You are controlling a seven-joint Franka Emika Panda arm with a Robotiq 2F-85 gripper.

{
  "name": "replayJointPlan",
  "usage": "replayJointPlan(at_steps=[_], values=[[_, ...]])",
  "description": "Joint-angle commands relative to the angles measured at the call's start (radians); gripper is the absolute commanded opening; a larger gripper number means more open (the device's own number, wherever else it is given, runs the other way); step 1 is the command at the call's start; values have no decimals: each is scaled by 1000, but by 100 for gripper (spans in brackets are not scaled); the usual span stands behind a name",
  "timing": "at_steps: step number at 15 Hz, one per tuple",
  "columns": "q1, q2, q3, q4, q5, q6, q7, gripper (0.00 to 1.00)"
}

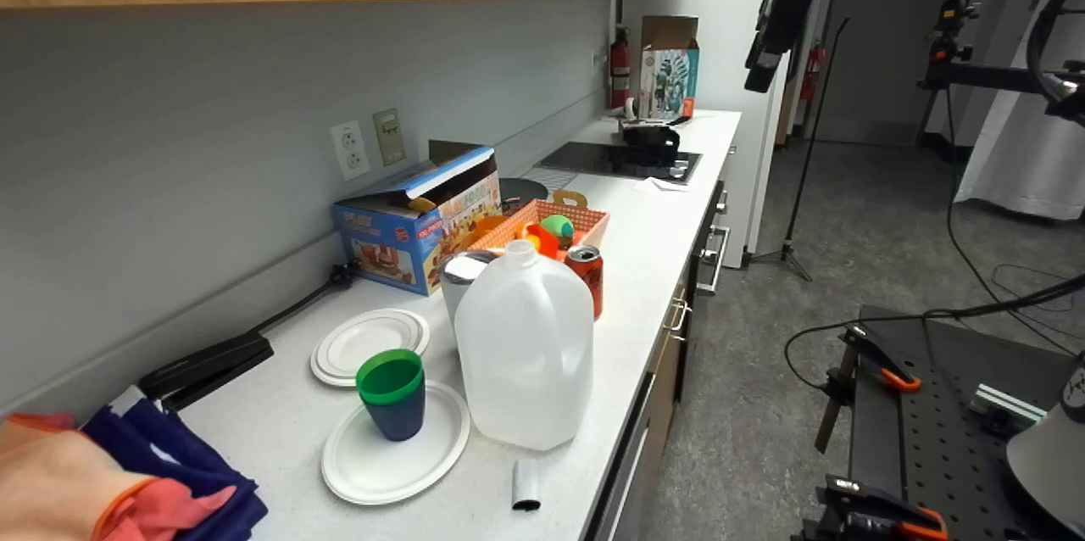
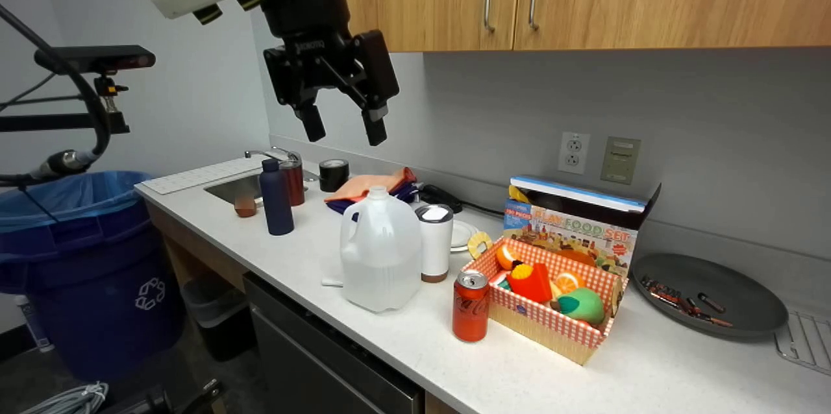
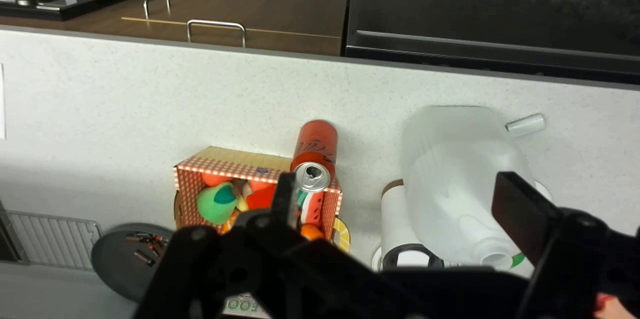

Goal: Open the top right cabinet door

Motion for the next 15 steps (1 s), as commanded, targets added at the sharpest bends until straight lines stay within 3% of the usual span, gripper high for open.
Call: replayJointPlan(at_steps=[1,9,15], values=[[3,0,-2,1,-3,11,2,100],[3,1,-2,0,-3,13,2,100],[12,-6,-14,-50,-6,272,-18,100]])
